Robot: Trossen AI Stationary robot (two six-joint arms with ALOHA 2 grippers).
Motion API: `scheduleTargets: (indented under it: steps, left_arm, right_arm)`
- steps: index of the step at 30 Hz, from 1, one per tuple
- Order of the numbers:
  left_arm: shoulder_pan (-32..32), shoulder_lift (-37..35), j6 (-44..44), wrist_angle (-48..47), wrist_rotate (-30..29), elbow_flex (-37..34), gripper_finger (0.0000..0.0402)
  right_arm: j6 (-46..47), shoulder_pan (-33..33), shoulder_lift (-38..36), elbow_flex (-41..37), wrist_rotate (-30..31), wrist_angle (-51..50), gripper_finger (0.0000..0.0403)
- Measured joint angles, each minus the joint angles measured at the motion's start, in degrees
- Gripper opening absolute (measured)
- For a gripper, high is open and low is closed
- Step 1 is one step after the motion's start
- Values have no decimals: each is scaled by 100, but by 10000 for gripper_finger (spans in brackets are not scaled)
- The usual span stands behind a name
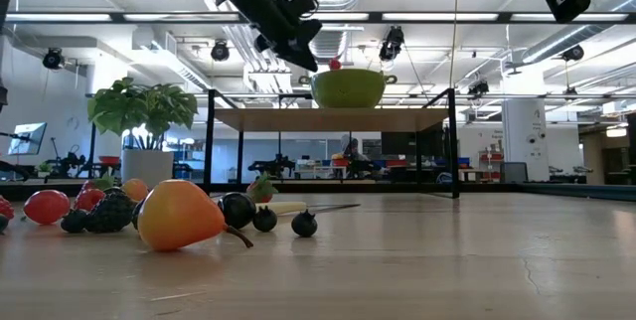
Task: Pick & Place Fruit
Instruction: Put the red cherry into the strainer bowl, then put the strawberry into the strainer bowl
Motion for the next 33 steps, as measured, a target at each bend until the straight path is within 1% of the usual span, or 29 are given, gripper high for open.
scheduleTargets:
  steps: [3, 14, 27, 33]
  left_arm:
    - [16, 34, 4, 75, -114, 0, 0]
    - [32, 97, 131, 31, -123, 0, 2]
    - [32, 97, 123, -28, -73, -11, 31]
    - [29, 68, 133, -237, -68, -3, 49]
  right_arm:
    - [0, 0, 0, 0, 0, 0, 8]
    - [0, 0, 0, 0, 0, 0, 8]
    - [-1, 0, 0, 0, 0, 1, 8]
    - [0, -1, 0, 0, 0, 2, 8]
